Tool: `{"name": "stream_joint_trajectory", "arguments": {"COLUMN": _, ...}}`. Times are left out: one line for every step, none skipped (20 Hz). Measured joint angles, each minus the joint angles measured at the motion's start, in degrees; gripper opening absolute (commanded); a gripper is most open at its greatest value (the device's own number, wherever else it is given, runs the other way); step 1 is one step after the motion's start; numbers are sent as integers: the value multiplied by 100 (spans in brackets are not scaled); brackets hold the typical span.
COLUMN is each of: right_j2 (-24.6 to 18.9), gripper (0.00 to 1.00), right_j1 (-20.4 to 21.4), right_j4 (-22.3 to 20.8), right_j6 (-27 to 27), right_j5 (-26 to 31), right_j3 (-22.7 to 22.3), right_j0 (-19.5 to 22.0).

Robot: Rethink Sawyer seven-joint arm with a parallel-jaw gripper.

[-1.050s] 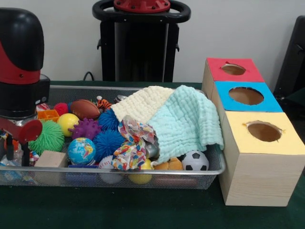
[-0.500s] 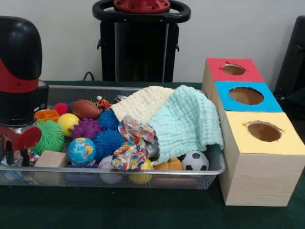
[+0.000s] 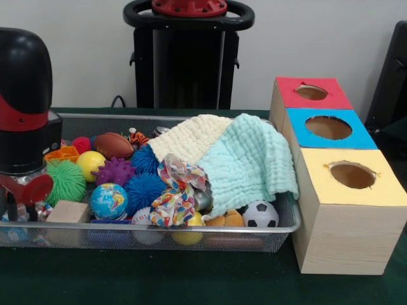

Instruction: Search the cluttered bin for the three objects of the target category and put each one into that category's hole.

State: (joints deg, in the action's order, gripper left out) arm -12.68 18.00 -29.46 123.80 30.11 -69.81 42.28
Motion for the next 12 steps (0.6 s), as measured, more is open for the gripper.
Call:
{"name": "stream_joint_trajectory", "arguments": {"right_j2": -2, "gripper": 100, "right_j1": -7, "right_j4": -1, "right_j6": 0, "right_j5": 17, "right_j3": 17, "right_j0": -4}}
{"name": "stream_joint_trajectory", "arguments": {"right_j2": -4, "gripper": 100, "right_j1": -14, "right_j4": -1, "right_j6": 0, "right_j5": 34, "right_j3": 34, "right_j0": -7}}
{"name": "stream_joint_trajectory", "arguments": {"right_j2": -5, "gripper": 100, "right_j1": -21, "right_j4": -1, "right_j6": 0, "right_j5": 61, "right_j3": 55, "right_j0": -12}}
{"name": "stream_joint_trajectory", "arguments": {"right_j2": -7, "gripper": 100, "right_j1": -27, "right_j4": -1, "right_j6": 0, "right_j5": 103, "right_j3": 80, "right_j0": -16}}
{"name": "stream_joint_trajectory", "arguments": {"right_j2": -8, "gripper": 100, "right_j1": -34, "right_j4": 0, "right_j6": 0, "right_j5": 146, "right_j3": 105, "right_j0": -20}}
{"name": "stream_joint_trajectory", "arguments": {"right_j2": -9, "gripper": 100, "right_j1": -38, "right_j4": 1, "right_j6": 0, "right_j5": 161, "right_j3": 115, "right_j0": -22}}
{"name": "stream_joint_trajectory", "arguments": {"right_j2": -11, "gripper": 100, "right_j1": -45, "right_j4": 0, "right_j6": 0, "right_j5": 173, "right_j3": 127, "right_j0": -23}}
{"name": "stream_joint_trajectory", "arguments": {"right_j2": -11, "gripper": 100, "right_j1": -48, "right_j4": 0, "right_j6": 0, "right_j5": 176, "right_j3": 130, "right_j0": -24}}
{"name": "stream_joint_trajectory", "arguments": {"right_j2": -11, "gripper": 100, "right_j1": -52, "right_j4": 0, "right_j6": 0, "right_j5": 176, "right_j3": 134, "right_j0": -24}}
{"name": "stream_joint_trajectory", "arguments": {"right_j2": -11, "gripper": 100, "right_j1": -54, "right_j4": 0, "right_j6": 0, "right_j5": 176, "right_j3": 135, "right_j0": -25}}
{"name": "stream_joint_trajectory", "arguments": {"right_j2": -11, "gripper": 100, "right_j1": -55, "right_j4": 0, "right_j6": 0, "right_j5": 176, "right_j3": 137, "right_j0": -25}}
{"name": "stream_joint_trajectory", "arguments": {"right_j2": -11, "gripper": 100, "right_j1": -56, "right_j4": 0, "right_j6": 0, "right_j5": 176, "right_j3": 138, "right_j0": -25}}
